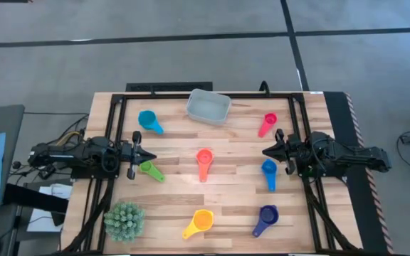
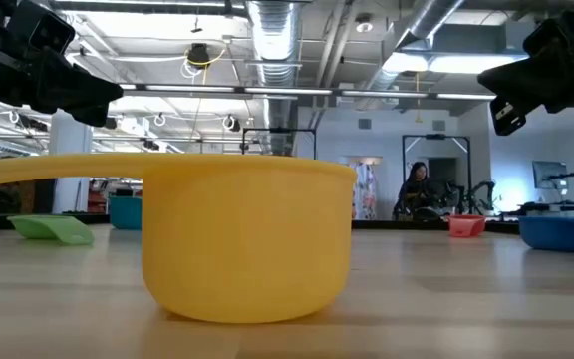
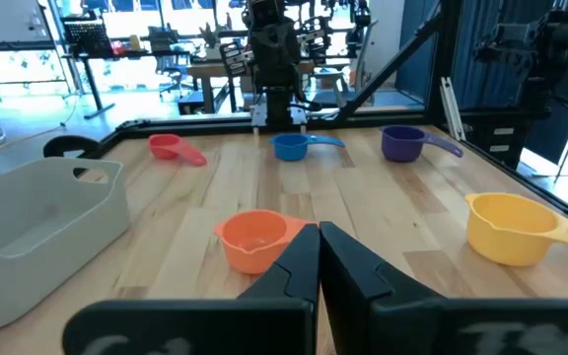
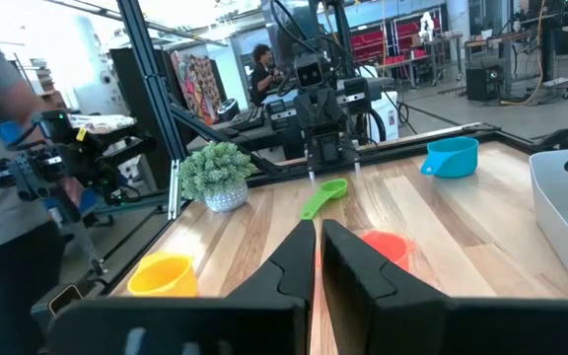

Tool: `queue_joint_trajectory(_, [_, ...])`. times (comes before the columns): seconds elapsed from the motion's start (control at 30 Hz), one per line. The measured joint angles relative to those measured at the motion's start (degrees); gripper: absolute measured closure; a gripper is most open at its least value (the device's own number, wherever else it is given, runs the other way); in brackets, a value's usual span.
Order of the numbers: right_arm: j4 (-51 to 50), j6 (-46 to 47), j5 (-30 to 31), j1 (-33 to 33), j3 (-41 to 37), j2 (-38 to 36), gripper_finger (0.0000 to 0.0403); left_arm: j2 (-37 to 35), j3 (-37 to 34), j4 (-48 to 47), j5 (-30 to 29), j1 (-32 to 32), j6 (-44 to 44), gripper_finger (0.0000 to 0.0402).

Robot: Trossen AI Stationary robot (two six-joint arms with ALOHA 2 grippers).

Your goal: Nest measuring cups in basket

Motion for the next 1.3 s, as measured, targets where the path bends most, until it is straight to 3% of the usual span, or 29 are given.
queue_joint_trajectory(0.13, [0.0, 0.0, 0.0, 0.0, 0.0, 0.0, 0.0355, 0.0, 0.0, 0.6, -0.5, 0.0, -1.8, 0.0401])
queue_joint_trajectory(0.23, [0.0, 0.0, 0.0, 0.0, 0.0, 0.0, 0.0355, 0.4, 0.0, 3.4, -5.3, 0.1, -6.8, 0.0401])
queue_joint_trajectory(0.37, [0.0, 0.0, 0.0, 0.0, 0.0, 0.0, 0.0355, 0.4, 0.2, 5.8, -12.8, 0.1, -25.4, 0.0401])
queue_joint_trajectory(0.5, [0.0, -0.1, 0.0, 0.0, 0.0, 0.0, 0.0355, 0.5, 0.4, 2.3, -23.4, 0.1, -41.6, 0.0401])
queue_joint_trajectory(0.6, [0.0, -3.7, 2.2, -0.1, 0.0, 0.0, 0.0355, 0.5, 0.5, 1.7, -27.9, 0.1, -48.4, 0.0401])
queue_joint_trajectory(0.7, [4.8, -0.9, 6.4, -0.1, 0.0, 0.1, 0.0355, 1.6, 0.5, 2.8, -31.2, 0.1, -51.4, 0.0401])
queue_joint_trajectory(0.83, [15.9, 18.3, 13.7, -0.1, 0.0, 0.0, 0.0355, 4.5, 0.6, 9.9, -32.2, 0.1, -53.6, 0.0401])
queue_joint_trajectory(0.9, [19.6, 22.6, 18.1, -0.2, 0.0, 0.0, 0.0355, 7.3, 0.9, 12.6, -32.2, -0.2, -53.9, 0.0401])
queue_joint_trajectory(0.97, [17.5, 24.3, 25.9, -1.0, 0.4, 0.4, 0.0355, 11.0, 2.8, 12.9, -32.2, -0.6, -53.9, 0.0401])
queue_joint_trajectory(1.03, [10.0, 29.4, 29.5, -1.9, 1.3, 1.7, 0.0357, 15.6, 5.4, 13.0, -32.2, -0.9, -53.8, 0.0401])
queue_joint_trajectory(1.17, [-1.4, 36.9, 23.7, -3.5, 3.3, 6.6, 0.0372, 25.7, 12.4, 13.0, -30.7, -1.5, -50.6, 0.0401])
queue_joint_trajectory(1.3, [-2.5, 40.6, 19.5, -3.2, 4.9, 14.9, 0.0391, 33.3, 20.1, 5.2, -30.4, -1.5, -46.0, 0.0401])
